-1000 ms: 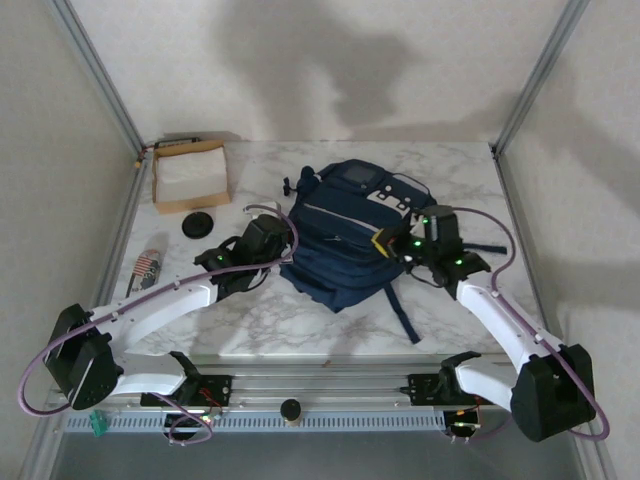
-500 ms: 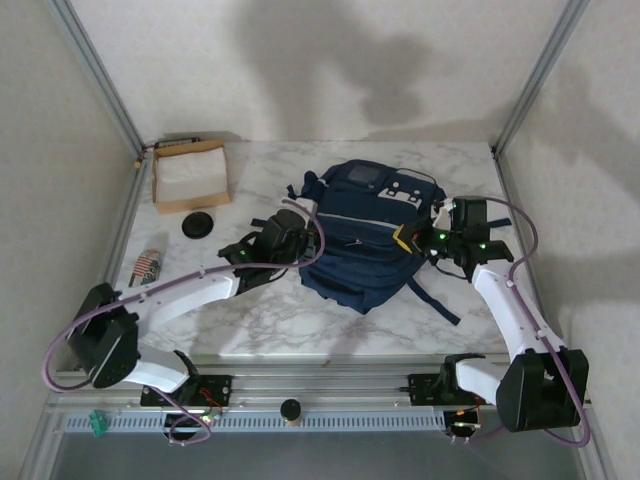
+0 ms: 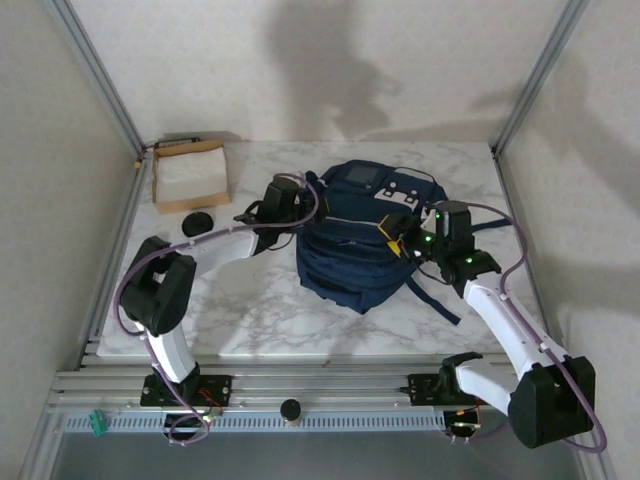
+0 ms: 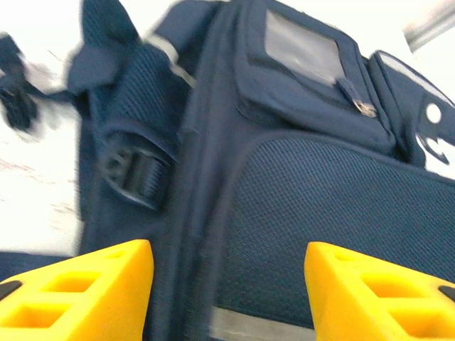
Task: Pack the student bag
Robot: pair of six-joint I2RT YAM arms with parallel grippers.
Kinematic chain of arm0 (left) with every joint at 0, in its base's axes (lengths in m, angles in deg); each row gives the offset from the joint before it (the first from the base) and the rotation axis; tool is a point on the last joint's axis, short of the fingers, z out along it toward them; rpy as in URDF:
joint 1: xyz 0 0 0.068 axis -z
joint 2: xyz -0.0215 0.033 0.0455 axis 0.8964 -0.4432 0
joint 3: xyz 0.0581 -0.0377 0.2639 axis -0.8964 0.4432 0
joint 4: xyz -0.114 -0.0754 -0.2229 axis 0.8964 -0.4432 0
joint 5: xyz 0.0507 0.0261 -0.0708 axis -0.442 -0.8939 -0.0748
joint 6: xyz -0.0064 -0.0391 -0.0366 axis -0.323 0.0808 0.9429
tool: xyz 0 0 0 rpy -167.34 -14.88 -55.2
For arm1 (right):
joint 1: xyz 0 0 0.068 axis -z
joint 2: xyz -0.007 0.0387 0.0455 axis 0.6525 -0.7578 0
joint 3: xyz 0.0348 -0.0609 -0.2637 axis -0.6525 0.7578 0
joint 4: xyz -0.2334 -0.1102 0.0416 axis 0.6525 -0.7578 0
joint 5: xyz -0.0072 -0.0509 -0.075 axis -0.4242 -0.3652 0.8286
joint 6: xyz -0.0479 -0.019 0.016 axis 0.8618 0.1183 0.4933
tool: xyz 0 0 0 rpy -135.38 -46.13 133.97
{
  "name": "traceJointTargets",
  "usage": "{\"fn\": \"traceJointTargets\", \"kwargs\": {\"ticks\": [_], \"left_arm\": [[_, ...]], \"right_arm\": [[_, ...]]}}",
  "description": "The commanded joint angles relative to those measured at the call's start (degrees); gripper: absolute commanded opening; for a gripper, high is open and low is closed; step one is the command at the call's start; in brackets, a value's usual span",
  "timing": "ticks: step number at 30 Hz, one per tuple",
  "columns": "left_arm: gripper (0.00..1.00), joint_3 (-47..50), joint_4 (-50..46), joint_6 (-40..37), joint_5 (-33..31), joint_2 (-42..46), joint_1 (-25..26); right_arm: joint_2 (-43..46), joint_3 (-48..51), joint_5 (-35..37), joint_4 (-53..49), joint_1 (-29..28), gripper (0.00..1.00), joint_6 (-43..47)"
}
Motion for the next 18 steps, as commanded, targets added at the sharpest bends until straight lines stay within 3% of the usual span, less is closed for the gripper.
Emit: {"fn": "traceJointTargets", "kwargs": {"ticks": [1,5,10,13,18], "left_arm": [[0.57,1.37,5.12,4.25,6.62,-0.61,1.09],[0.54,2.36,7.35,4.81,9.19,-1.08,2.72],[0.52,0.93,6.29,4.52,9.60,-2.45,5.30],[0.49,1.36,6.63,5.72,10.18,-2.63,5.84],[0.49,2.39,5.76,5.48,8.67,0.45,6.51]], "right_arm": [[0.94,0.42,9.26,6.02,-5.22,0.54,-7.22],[-2.14,1.24,11.70,10.63,-8.77,0.60,-11.49],[-6.10,-2.76,19.39,7.78,-12.44,0.62,-9.78],[-5.44,0.04,22.20,11.83,-12.43,0.56,-10.73],[-7.36,-1.07,21.36,10.28,-11.87,0.31,-9.15]]}}
